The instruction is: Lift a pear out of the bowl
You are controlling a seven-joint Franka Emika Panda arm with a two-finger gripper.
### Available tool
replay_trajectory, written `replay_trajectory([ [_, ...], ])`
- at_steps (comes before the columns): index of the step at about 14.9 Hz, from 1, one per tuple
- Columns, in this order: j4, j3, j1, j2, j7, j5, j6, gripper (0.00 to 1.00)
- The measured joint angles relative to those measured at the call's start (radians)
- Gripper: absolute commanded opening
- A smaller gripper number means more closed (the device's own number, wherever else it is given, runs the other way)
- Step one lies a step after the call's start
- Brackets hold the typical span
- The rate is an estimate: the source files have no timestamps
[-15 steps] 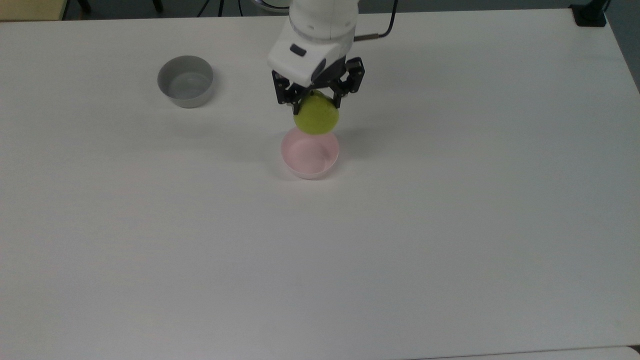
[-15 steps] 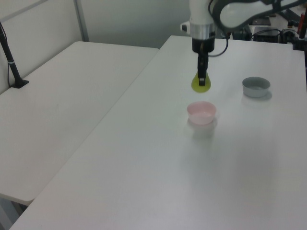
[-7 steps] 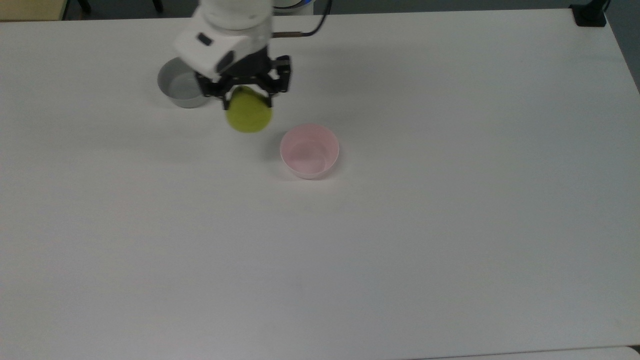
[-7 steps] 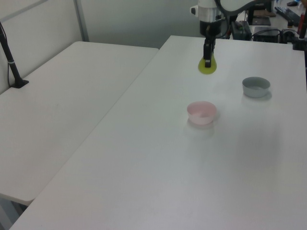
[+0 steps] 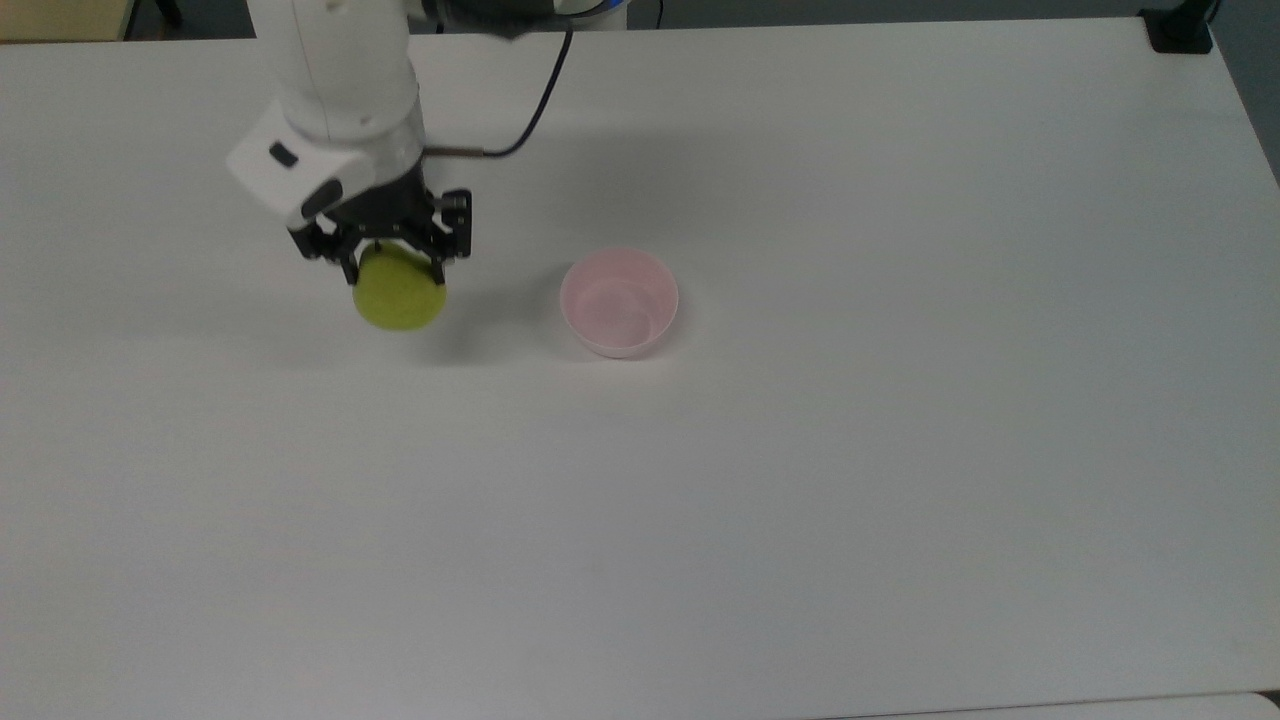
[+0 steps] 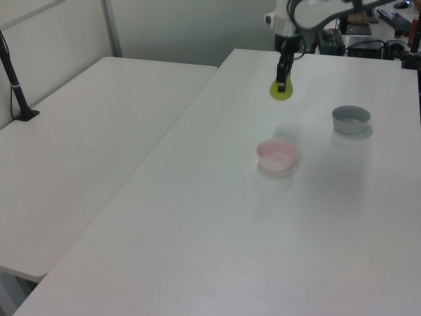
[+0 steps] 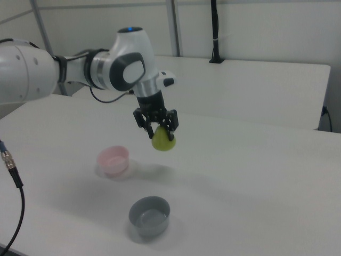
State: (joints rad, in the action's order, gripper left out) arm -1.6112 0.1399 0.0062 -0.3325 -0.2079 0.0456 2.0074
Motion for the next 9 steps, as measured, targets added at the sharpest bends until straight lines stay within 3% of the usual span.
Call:
replay_trajectory([
  [6, 0.002, 0.000, -0.008, -0.131, 0.000, 0.000, 0.102, 0.48],
  [9, 0.002, 0.000, -0.014, -0.145, 0.000, 0.000, 0.110, 0.66],
])
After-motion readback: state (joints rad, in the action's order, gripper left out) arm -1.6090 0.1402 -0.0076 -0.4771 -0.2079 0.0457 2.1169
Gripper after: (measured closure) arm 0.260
